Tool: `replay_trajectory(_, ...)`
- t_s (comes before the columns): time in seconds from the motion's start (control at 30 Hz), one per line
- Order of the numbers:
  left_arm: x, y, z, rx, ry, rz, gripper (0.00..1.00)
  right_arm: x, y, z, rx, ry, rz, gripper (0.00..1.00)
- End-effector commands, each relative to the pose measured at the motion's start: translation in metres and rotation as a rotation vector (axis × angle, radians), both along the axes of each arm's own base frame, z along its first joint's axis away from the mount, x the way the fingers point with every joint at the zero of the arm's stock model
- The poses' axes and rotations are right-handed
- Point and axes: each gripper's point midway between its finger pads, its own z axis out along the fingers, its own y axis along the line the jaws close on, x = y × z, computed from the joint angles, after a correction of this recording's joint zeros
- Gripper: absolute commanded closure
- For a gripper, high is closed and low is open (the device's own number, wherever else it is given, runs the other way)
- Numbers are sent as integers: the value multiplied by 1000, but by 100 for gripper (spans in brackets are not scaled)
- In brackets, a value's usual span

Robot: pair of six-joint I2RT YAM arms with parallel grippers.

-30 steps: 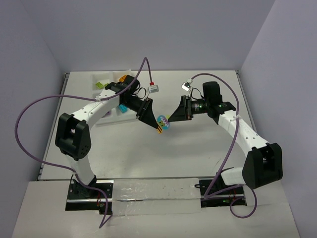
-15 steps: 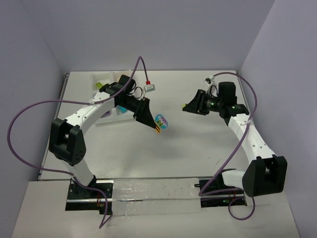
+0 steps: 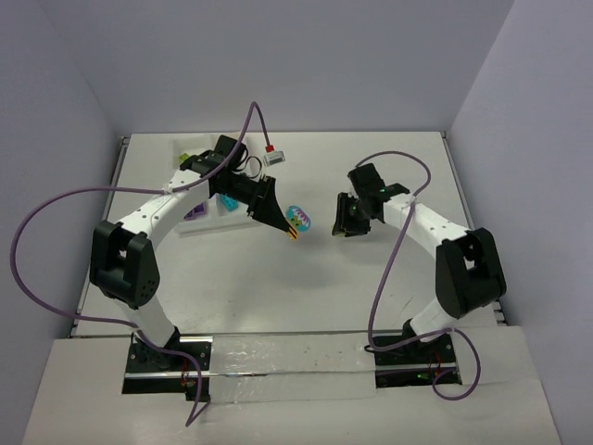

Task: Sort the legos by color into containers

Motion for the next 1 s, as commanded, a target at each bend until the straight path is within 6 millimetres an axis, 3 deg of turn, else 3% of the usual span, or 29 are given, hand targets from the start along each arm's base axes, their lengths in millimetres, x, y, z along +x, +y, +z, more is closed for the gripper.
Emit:
replay_trajectory(0.0, 3, -1, 23, -41, -57, 16, 100, 35, -1, -6, -135, -92, -91, 83)
replay_trajectory(0.03, 3, -1, 22, -36, -56, 20, 100, 36, 0, -13, -138, -78, -93, 74)
replay_trajectory(0.17, 4, -1, 24, -32, -59, 27, 100, 37, 3, -28, -136, -50, -79, 56)
replay_trajectory(0.23, 5, -1, 23, -25, -60, 33, 100, 38, 8, -26, -116, -55, -65, 29)
replay_trajectory(0.27, 5, -1, 22, -25, -60, 34, 100, 38, 8, -25, -117, -57, -60, 28)
replay_trajectory(0.3, 5, -1, 21, -19, -59, 40, 100, 39, 10, -18, -112, -65, -43, 19)
replay_trajectory(0.4, 4, 0, 20, -16, -51, 34, 100, 43, 7, 12, -103, -112, -33, 18)
replay_trajectory(0.47, 3, 1, 22, -17, -61, 36, 100, 43, 12, 47, -19, -175, -5, 19)
replay_trajectory(0.6, 1, 2, 24, -27, -63, 28, 100, 20, 52, 125, 316, -318, 218, 20)
replay_trajectory(0.7, 0, 2, 23, -26, -65, 28, 100, -7, 74, 158, 505, -368, 352, 20)
replay_trajectory(0.8, -1, 3, 25, -31, -69, 26, 100, -29, 85, 182, 664, -414, 441, 20)
replay_trajectory(0.97, -5, 3, 27, -44, -62, 14, 100, -48, 100, 197, 839, -377, 577, 17)
